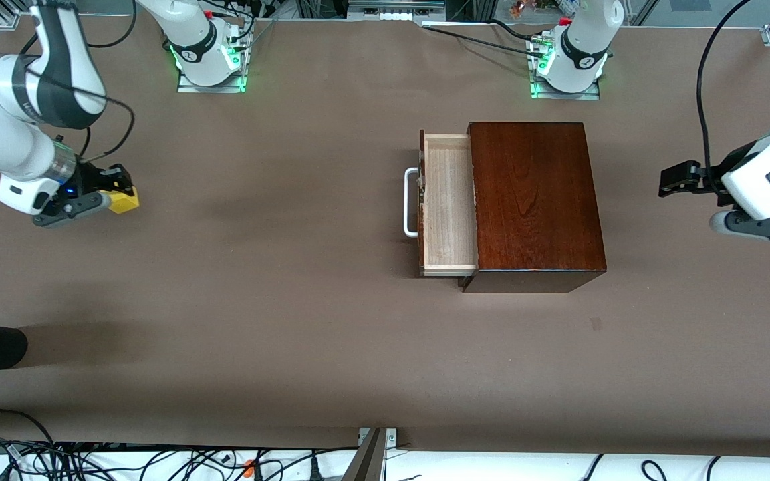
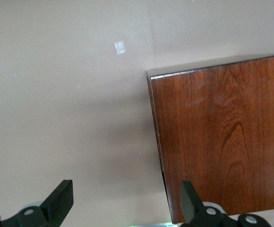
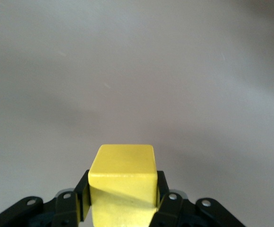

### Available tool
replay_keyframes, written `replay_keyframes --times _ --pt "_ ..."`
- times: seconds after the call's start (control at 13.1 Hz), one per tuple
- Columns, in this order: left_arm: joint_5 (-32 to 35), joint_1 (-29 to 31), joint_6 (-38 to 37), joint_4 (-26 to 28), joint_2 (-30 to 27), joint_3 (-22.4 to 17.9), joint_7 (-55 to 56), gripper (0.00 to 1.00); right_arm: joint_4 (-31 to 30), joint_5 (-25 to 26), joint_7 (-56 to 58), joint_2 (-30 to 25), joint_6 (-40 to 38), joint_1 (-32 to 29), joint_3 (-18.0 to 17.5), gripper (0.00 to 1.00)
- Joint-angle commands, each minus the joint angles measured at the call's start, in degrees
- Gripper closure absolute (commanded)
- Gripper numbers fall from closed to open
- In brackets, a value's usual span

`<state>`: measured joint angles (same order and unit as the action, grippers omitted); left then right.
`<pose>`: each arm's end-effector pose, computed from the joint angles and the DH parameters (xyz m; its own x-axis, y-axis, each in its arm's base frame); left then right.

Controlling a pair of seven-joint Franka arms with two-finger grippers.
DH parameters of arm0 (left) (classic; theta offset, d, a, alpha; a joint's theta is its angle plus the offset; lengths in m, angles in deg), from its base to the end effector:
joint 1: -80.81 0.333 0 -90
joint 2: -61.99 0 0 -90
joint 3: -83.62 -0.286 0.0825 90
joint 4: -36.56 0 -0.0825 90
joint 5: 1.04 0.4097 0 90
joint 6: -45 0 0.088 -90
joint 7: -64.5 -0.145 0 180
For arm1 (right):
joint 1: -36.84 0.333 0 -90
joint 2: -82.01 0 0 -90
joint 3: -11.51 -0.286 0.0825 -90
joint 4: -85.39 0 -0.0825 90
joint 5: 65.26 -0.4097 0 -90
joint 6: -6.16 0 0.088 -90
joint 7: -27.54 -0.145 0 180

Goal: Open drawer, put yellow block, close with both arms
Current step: 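Carry the yellow cube with the right gripper over the open drawer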

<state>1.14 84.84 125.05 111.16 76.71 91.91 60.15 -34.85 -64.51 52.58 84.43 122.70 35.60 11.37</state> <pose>0.6235 -0.0306 0.5201 0.9769 -0.1434 -0.1582 -0.1436 -0.9896 0.0106 0.5559 -0.0119 0.3101 0.9059 0.4112 -0.1012 0.4098 -0.9115 -0.0352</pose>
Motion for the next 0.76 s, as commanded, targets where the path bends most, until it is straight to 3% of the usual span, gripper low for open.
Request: replay_keyframes --times 0.0,0.15,0.3,0.53,0.69 --pt "-2.45 -5.34 8.77 11.33 -8.02 -7.67 -2.34 0.00 7.37 -2.14 -4.36 2.33 -4.39 0.26 -7.64 0.69" --pt "-1.84 -7.19 13.71 15.91 -10.67 -8.73 -1.89 0.00 9.58 -2.15 -10.85 2.42 -4.39 2.88 -12.05 0.69" --pt "-1.66 -7.28 14.61 20.31 -13.13 -8.73 -1.72 0.00 13.08 -2.15 -14.73 4.34 -4.30 9.46 -12.77 0.69" --pt "-1.74 -5.88 10.05 19.45 -12.97 -8.82 -1.63 0.00 21.86 -1.28 -18.69 10.22 -4.39 19.75 -12.77 0.69" --pt "-1.66 -5.87 11.26 19.44 -12.96 -8.47 -1.55 0.00 28.53 1.00 -18.44 15.75 -4.48 25.90 -12.77 0.69"
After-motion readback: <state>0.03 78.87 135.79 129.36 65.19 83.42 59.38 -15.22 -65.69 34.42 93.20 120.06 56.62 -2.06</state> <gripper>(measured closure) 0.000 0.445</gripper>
